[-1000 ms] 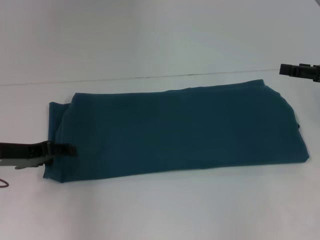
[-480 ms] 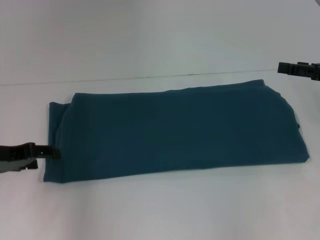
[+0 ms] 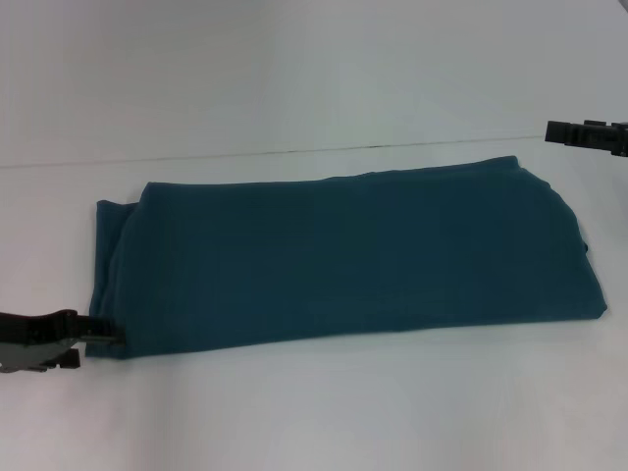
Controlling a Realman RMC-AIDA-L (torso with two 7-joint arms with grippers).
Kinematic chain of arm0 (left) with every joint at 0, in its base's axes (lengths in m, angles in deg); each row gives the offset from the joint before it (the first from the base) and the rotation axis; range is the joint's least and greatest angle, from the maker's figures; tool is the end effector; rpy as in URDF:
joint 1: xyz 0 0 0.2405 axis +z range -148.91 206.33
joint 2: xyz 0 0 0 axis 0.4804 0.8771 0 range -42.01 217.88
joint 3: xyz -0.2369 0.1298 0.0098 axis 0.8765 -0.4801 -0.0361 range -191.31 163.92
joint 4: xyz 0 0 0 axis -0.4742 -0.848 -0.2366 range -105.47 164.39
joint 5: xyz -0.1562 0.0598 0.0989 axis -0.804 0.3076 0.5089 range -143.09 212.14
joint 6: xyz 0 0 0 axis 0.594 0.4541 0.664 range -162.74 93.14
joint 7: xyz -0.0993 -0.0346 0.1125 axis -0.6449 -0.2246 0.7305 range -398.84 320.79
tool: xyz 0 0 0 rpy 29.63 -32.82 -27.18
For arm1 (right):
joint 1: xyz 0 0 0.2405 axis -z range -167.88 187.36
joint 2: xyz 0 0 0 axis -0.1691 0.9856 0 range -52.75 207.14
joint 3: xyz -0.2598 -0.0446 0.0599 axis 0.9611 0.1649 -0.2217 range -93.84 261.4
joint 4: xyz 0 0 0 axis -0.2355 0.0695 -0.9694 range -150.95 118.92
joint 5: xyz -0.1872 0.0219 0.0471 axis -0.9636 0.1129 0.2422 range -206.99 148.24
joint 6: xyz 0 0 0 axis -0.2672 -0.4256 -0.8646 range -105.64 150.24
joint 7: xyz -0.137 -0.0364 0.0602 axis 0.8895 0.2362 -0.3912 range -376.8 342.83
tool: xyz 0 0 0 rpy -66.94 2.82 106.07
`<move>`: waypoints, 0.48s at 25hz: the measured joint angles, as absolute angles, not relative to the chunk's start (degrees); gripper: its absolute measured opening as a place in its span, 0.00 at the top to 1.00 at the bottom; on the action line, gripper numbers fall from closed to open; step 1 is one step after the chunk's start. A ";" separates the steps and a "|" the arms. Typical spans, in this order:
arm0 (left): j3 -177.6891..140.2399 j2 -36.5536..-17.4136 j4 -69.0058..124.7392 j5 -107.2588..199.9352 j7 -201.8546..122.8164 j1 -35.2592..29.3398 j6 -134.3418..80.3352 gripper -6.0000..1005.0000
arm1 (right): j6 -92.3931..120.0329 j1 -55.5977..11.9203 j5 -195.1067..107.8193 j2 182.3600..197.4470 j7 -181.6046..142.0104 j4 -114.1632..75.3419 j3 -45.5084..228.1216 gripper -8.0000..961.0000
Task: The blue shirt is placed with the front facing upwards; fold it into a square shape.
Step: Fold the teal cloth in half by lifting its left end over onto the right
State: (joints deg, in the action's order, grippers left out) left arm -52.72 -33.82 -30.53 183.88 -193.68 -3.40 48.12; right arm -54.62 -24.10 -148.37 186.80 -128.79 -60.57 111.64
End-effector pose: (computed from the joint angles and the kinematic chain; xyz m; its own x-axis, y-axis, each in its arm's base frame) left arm -0.3009 0.3487 0.0191 0.0780 0.9308 0.3570 0.9718 0.0089 -0.2355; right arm 0.2961 0.3993 0.1109 0.5127 -0.5418 -0.6661 -0.8467 -0.4478 -0.2875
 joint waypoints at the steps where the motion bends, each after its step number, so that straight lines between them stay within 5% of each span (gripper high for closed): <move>1: -52.72 -33.82 -30.36 184.03 -193.89 -3.49 48.12 0.25 | -54.64 -24.10 -148.37 186.76 -128.79 -60.58 111.64 0.06; 12: -52.72 -33.42 -26.07 184.20 -194.68 -4.95 46.12 0.25 | -54.92 -24.10 -148.36 186.42 -128.78 -60.58 111.64 0.06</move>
